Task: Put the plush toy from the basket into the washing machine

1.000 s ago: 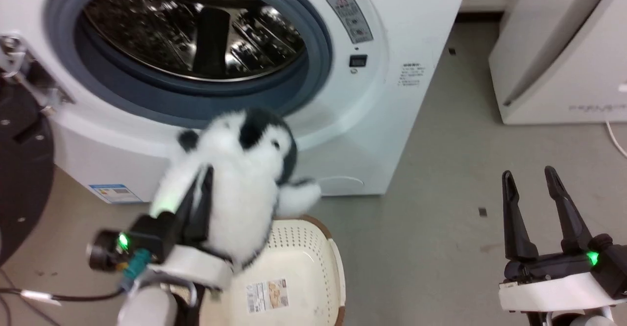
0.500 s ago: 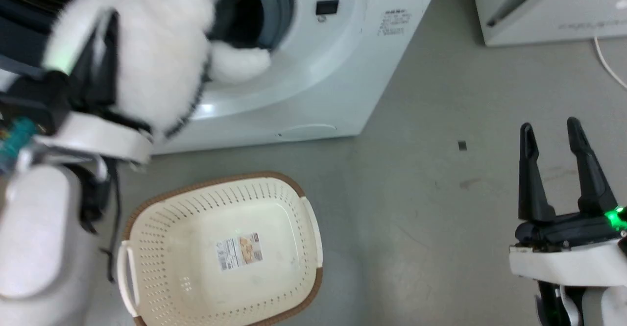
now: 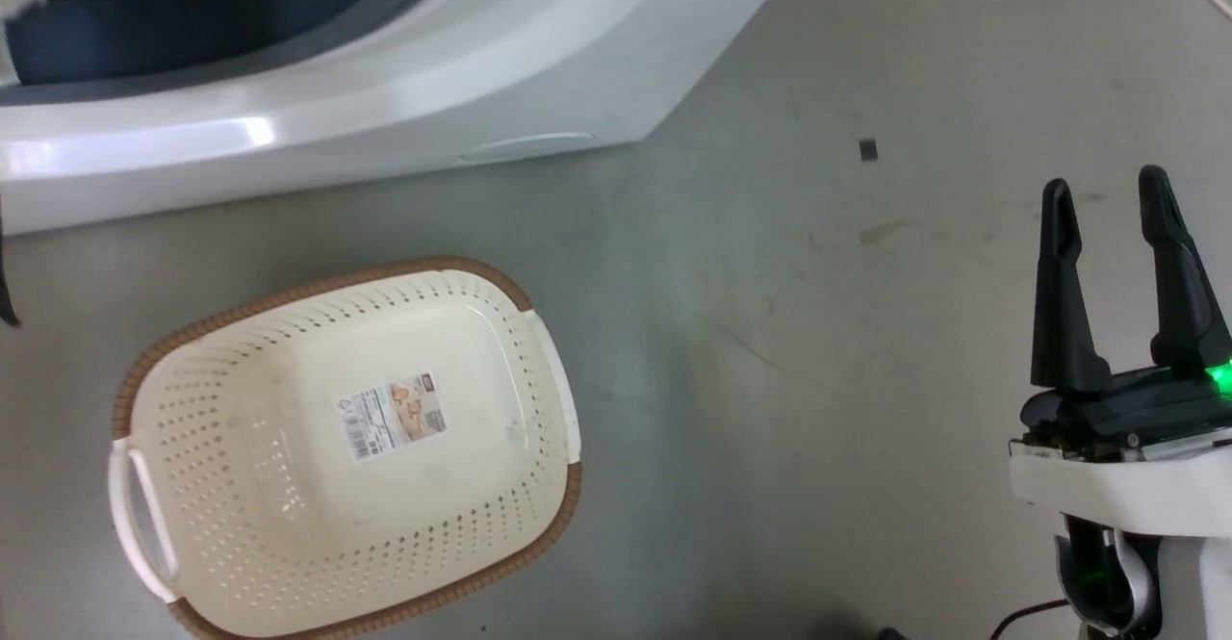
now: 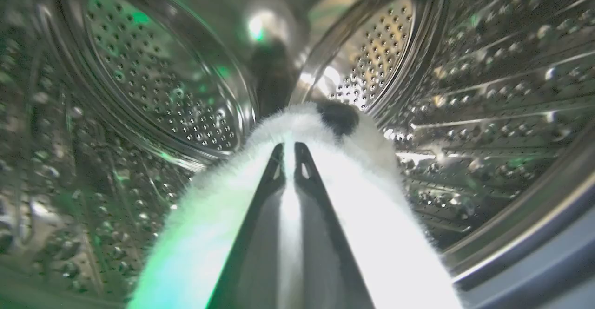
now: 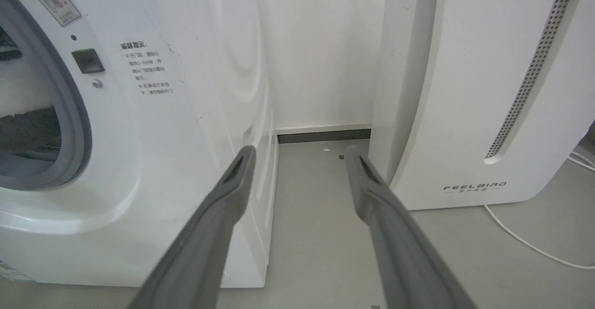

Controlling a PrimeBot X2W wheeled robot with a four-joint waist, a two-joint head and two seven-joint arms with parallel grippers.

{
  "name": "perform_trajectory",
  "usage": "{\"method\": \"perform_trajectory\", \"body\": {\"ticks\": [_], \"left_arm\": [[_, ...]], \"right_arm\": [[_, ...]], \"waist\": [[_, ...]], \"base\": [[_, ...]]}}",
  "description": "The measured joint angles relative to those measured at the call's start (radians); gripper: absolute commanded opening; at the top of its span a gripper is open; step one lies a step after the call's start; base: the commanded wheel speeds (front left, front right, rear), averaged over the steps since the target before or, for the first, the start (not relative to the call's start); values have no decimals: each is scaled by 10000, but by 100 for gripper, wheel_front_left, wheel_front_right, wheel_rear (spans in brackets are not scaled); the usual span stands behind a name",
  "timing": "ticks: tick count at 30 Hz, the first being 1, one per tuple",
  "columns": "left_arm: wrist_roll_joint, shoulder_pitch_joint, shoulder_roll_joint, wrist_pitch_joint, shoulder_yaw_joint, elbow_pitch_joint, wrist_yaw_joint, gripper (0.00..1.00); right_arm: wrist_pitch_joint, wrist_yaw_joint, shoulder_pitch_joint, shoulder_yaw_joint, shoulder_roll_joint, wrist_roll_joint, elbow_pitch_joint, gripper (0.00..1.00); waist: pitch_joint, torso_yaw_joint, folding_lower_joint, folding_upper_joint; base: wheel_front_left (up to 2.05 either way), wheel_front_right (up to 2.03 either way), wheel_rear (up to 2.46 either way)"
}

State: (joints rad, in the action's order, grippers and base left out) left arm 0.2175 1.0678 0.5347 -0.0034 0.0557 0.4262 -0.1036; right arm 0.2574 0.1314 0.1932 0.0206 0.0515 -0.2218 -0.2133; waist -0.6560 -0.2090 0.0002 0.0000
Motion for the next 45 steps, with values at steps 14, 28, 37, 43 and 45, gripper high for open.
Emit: {"method": "perform_trajectory", "body": {"ticks": [14,28,37,43,45], "left_arm": [[1162,2841,-81,1179,1035,3287,-226,0],[3735,2360,681,274,4493,3835,-230,100],[4391,372,31,-2027,5041,4341,-228,100],[4433,-1113,-616,-2502,4849,3793,65,100],[4387,-1644,-734,-2529,4592,3195,301,100]], "right_arm": [[0,0,322,-127,2,-219,-128,100],[0,0,416,-56,2,-94,454,100],[0,2,24,138,0,418,823,100],[0,2,-524,278,2,740,963,100],[0,0,-694,274,0,821,991,100]], "waist": [[-1140,-369,-1,1],[-295,-165,-1,0],[1416,228,-2,0],[2723,667,-3,1],[3109,846,-3,0]], "base": [[0,0,0],[0,0,0],[0,0,0],[0,0,0],[0,0,0]]}}
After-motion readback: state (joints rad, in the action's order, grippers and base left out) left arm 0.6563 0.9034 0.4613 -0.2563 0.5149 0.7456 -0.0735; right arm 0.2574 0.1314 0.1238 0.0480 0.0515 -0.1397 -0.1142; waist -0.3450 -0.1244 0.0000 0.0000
